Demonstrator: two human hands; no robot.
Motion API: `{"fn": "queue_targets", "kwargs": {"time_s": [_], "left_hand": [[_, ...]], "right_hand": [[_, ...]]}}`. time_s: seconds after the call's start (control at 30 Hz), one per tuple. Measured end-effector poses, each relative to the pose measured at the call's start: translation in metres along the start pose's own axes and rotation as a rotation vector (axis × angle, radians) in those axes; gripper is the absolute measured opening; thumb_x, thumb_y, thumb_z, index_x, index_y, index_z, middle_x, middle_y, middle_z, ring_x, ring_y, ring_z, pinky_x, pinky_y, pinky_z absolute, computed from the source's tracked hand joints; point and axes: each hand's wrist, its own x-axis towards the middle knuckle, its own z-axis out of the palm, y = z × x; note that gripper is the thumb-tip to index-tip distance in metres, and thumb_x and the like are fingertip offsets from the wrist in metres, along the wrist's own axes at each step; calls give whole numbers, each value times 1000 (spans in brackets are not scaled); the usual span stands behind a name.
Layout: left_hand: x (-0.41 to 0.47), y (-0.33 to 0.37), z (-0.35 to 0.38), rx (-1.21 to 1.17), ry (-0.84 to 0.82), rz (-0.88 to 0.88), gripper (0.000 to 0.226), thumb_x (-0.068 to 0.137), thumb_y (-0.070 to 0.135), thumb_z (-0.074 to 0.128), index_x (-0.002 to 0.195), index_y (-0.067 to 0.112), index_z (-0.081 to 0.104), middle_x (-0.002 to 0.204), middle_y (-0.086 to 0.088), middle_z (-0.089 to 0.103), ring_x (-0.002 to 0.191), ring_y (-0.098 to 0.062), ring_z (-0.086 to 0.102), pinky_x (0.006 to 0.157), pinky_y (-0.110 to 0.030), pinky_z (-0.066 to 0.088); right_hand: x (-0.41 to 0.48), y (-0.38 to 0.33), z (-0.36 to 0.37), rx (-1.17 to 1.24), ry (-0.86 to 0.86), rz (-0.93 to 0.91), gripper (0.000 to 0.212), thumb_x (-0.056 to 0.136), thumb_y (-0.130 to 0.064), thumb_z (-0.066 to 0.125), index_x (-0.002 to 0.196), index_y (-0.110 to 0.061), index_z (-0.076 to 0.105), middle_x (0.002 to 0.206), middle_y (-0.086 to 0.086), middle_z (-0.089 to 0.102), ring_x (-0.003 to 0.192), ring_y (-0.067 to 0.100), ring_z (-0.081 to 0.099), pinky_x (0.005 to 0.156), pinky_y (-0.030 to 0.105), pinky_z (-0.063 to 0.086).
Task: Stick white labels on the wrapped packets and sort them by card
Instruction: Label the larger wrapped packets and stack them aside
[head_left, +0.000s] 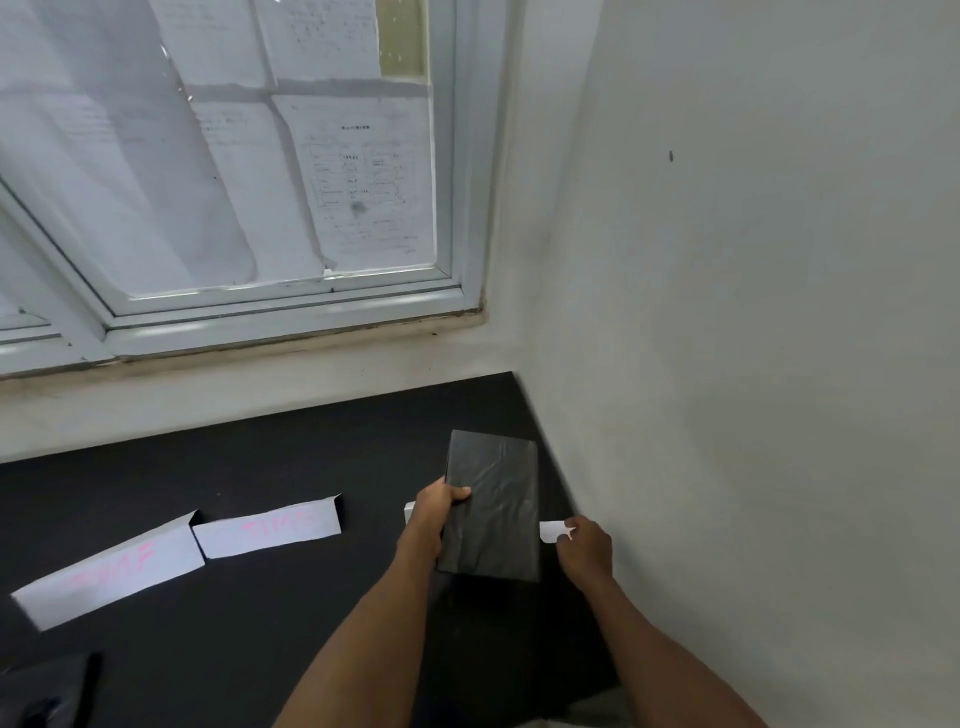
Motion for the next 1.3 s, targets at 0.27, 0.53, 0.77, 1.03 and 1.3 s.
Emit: {"fn": "queue_targets", "kwargs": {"time_s": [0.27, 0.53, 0.77, 1.03, 1.3], "left_hand": [[19, 1, 1, -42, 47, -62, 51, 60, 14, 65, 110, 14, 67, 108, -19, 72, 102, -41, 66, 94, -60, 49], [18, 5, -9, -44, 63, -100, 68, 52, 19, 69, 118, 6, 63, 110, -19, 71, 103, -40, 66, 94, -57, 49], [14, 5, -24, -44, 78, -99, 74, 49, 20, 70, 121, 4, 60, 110, -20, 71, 102, -41, 67, 94, -56, 49], [-21, 14, -33, -84, 122, -68, 50, 67, 16, 65, 116, 3, 60, 109, -22, 69, 101, -41, 66, 92, -54, 50], [-59, 29, -59, -168, 142, 184, 22, 84, 27, 73, 95, 9, 64, 98, -17, 71, 92, -34, 69, 81, -46, 58]], "right_hand": [[34, 11, 3, -390, -141, -211, 60, 84, -6, 56, 141, -9, 39, 141, 13, 43, 130, 29, 42, 107, 36, 37], [36, 17, 10, -633, -37, -281, 41, 85, -5, 52, 124, -16, 49, 126, 5, 54, 114, 23, 53, 91, 31, 46], [28, 13, 10, -634, 61, -262, 25, 90, -7, 47, 111, -18, 55, 114, 2, 62, 105, 22, 59, 83, 31, 49], [4, -26, 3, -27, 255, 9, 24, 88, -18, 56, 108, -8, 62, 104, 15, 68, 96, 35, 63, 76, 34, 48], [-74, -126, 20, 443, 232, -325, 52, 78, -27, 77, 123, -17, 56, 77, -6, 72, 78, 10, 66, 71, 23, 42]]}}
